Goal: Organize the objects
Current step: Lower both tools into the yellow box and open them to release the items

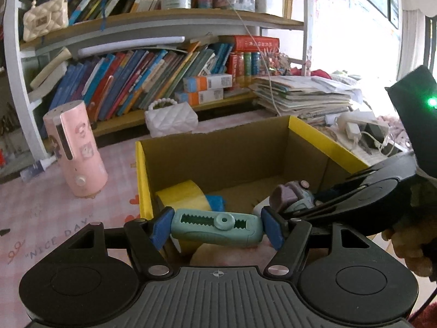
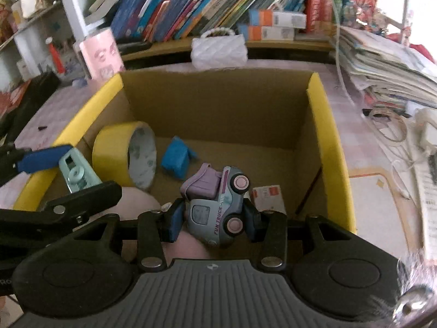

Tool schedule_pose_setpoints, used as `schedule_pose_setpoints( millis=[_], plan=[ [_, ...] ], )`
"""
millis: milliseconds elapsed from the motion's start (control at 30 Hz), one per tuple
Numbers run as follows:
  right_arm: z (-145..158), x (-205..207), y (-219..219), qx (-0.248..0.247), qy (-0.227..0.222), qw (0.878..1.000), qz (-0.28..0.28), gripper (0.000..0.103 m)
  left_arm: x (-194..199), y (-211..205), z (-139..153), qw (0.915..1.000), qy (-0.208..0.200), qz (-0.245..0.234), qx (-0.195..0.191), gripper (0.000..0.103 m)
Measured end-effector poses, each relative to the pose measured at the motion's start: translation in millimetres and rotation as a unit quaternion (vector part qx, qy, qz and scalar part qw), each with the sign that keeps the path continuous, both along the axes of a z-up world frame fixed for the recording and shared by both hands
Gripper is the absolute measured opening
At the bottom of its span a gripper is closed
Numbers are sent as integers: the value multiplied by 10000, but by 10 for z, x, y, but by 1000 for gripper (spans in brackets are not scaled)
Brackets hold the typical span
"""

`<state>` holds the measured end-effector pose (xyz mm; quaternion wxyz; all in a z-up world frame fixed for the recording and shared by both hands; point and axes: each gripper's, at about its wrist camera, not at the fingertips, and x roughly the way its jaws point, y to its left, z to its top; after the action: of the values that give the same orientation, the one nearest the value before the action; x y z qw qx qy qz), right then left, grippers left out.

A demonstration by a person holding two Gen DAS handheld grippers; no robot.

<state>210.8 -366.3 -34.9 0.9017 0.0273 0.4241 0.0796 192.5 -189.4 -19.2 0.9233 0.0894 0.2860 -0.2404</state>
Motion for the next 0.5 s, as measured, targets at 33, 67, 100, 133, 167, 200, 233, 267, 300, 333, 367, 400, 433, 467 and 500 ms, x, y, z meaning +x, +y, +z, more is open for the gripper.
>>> schedule_pose_setpoints(
  millis=[33, 67, 100, 133, 167, 200, 233, 267, 300, 333, 367, 400, 433, 467, 500],
  plan=[
    [-11, 4, 5, -7, 12, 10000, 32, 41, -5, 0, -1, 10000, -8, 7, -11, 69],
    [-12, 8, 2, 2, 17, 10000, 39, 41, -9, -1, -3, 10000, -17, 19, -28, 69],
    [-13, 16, -1, 17, 41, 10000, 52, 41, -15, -3, -4, 10000, -29, 31, -44, 69],
    [-15, 19, -4, 33, 51, 10000, 61, 41, -22, -5, -3, 10000, -40, 37, -52, 69],
    [-12, 17, -5, 42, 54, 10000, 68, 41, -31, -5, -4, 10000, -55, 47, -56, 69],
    [-11, 13, -6, 44, 51, 9999, 76, 41, -38, -6, -6, 9999, -66, 59, -59, 70],
    [-12, 8, -5, 47, 49, 9999, 83, 41, -46, -5, -5, 9999, -74, 74, -65, 70],
    [-10, 12, -6, 49, 48, 9999, 87, 41, -56, -6, -3, 9999, -72, 93, -75, 70],
    [-8, 10, -5, 51, 47, 9999, 83, 41, -56, -2, 6, 9999, -56, 119, -94, 70],
    [-5, 8, -6, 54, 38, 10000, 72, 42, -59, 2, 15, 9998, -28, 144, -111, 70],
    [3, 4, -7, 58, 16, 10000, 57, 43, -60, 10, 25, 9998, 10, 170, -133, 71],
    [5, -6, -3, 64, -4, 10000, 59, 44, -62, 24, 41, 9996, 55, 209, -172, 72],
    [8, -12, 0, 72, -16, 10000, 66, 47, -73, 38, 53, 9995, 68, 253, -200, 74],
    [13, -21, -7, 119, -32, 9999, 62, 50, -92, 59, 70, 9993, 58, 283, -257, 76],
    [22, -33, -11, 176, -47, 9998, 49, 52, -111, 75, 87, 9990, 52, 292, -325, 79]
  ],
)
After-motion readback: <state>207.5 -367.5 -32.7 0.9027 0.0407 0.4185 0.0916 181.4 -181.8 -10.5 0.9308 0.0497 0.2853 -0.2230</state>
